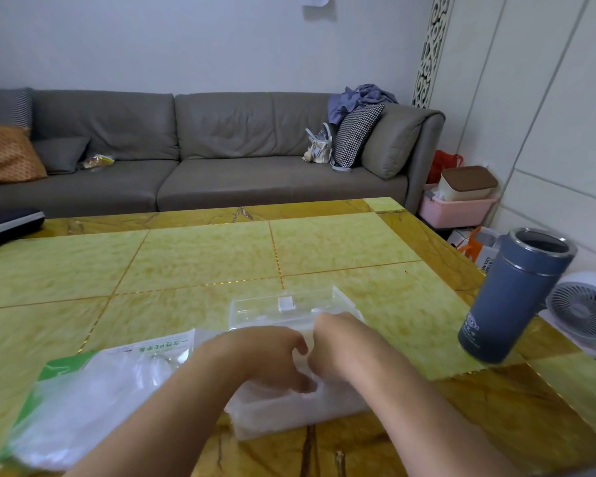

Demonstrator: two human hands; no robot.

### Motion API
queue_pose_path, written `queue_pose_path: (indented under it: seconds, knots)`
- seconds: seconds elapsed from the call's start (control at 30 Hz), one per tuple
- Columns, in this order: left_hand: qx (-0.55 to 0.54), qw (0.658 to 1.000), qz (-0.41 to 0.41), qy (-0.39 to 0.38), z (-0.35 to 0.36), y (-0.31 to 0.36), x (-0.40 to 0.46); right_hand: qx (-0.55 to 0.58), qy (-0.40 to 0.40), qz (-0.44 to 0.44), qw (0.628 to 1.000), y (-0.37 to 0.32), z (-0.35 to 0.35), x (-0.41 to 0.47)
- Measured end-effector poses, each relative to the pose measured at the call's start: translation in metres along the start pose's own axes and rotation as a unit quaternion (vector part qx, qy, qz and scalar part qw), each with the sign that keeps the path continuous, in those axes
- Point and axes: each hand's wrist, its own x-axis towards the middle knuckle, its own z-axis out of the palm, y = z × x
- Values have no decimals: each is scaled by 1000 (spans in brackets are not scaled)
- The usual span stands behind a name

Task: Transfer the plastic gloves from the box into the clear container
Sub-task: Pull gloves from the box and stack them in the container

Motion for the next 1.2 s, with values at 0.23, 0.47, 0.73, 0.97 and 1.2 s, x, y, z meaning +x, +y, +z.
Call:
queue_pose_path:
  seconds: [0.23, 0.47, 0.73, 0.97, 1.2]
  knots:
    - [17, 998, -53, 9, 7, 19, -6, -90, -91, 37, 991, -8, 0, 3]
    - [6, 997, -63, -52, 3, 8, -10, -113, -160, 54, 979, -11, 0, 6]
    - [16, 999, -48, 8, 4, 20, -17, -104, -112, 40, 987, -4, 7, 13]
    - [-97, 972, 34, 210, 19, 7, -64, -131, 55, 34, 989, -8, 3, -4]
    - [-192, 902, -18, 386, 20, -89, -124, -3, 238, -174, 956, -53, 5, -56]
